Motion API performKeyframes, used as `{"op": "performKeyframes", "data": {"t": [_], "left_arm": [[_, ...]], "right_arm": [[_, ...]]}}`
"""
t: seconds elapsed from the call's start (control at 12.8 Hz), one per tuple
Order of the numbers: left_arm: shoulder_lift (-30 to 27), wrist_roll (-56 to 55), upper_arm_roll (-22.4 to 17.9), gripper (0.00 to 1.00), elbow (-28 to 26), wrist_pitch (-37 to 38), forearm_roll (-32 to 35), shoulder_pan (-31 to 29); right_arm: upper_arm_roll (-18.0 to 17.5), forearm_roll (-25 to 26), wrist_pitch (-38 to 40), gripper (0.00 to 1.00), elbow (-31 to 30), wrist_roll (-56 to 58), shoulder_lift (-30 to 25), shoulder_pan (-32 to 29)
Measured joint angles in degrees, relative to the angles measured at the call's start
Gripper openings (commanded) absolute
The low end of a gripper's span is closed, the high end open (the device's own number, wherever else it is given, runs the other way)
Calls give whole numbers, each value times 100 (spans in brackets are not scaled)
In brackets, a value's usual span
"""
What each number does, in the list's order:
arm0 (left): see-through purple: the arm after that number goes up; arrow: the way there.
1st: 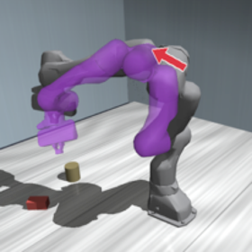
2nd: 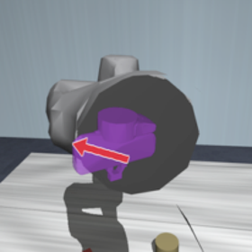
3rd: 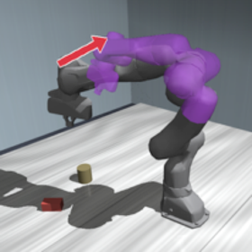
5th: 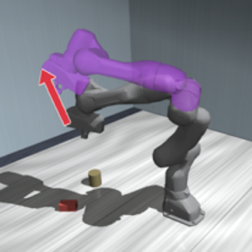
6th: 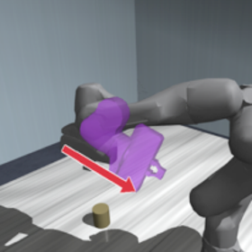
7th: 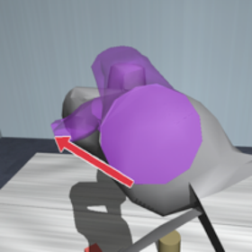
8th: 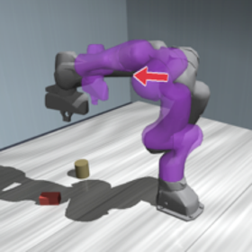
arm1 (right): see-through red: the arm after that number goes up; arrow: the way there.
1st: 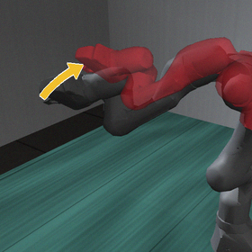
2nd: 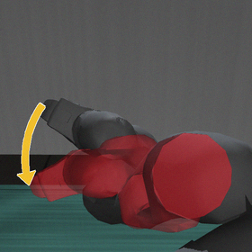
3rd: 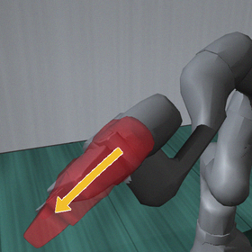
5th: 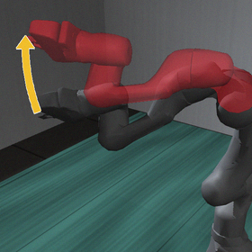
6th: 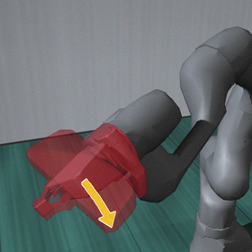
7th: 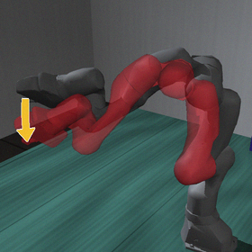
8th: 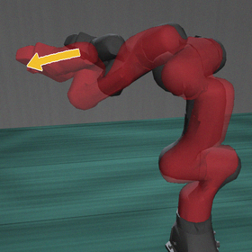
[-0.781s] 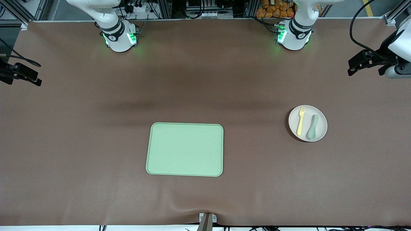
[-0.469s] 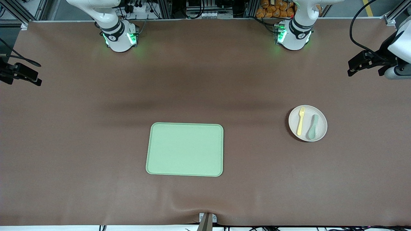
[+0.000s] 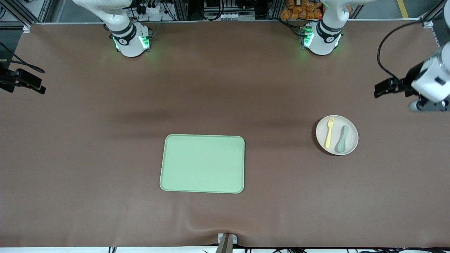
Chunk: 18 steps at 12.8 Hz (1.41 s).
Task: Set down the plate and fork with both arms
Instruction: 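Reach the left gripper down to the rim of the white plate, then close the left gripper on the plate rim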
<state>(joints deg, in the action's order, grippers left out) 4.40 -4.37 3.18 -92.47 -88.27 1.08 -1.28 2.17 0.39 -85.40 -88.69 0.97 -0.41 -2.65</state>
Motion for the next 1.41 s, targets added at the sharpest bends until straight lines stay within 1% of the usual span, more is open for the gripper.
{"op": "performKeyframes", "data": {"t": [0.16, 0.31, 0.47, 0.62, 0.78, 0.94, 1.09, 1.41], "left_arm": [[299, 17, -4, 100, -464, -703, -171, -356], [482, 160, -8, 100, -1018, -1443, -381, -620], [579, 294, -1, 100, -1519, -2154, -415, -651], [757, 533, 4, 100, -1876, -2786, -420, -711], [1116, 1239, 0, 100, -2054, -3373, -647, -985], [1556, 1792, -4, 100, -2074, -3794, -972, -1231], [1809, 1888, -2, 100, -2068, -3944, -1034, -1290], [1972, 2094, 27, 100, -2066, -3964, -1035, -1320]], "right_arm": [[0, -1, 1, 100, 0, 0, 2, -1], [1, -1, 3, 100, 0, 0, 3, -2], [0, -2, 3, 100, 0, 1, 3, -2], [1, -2, 3, 100, 0, 1, 3, -2], [1, -3, 4, 100, 0, 1, 4, -2], [1, -3, 4, 100, 0, 1, 4, -3], [1, -3, 5, 100, 0, 2, 4, -3], [1, -4, 16, 100, 0, 2, 4, -3]]}}
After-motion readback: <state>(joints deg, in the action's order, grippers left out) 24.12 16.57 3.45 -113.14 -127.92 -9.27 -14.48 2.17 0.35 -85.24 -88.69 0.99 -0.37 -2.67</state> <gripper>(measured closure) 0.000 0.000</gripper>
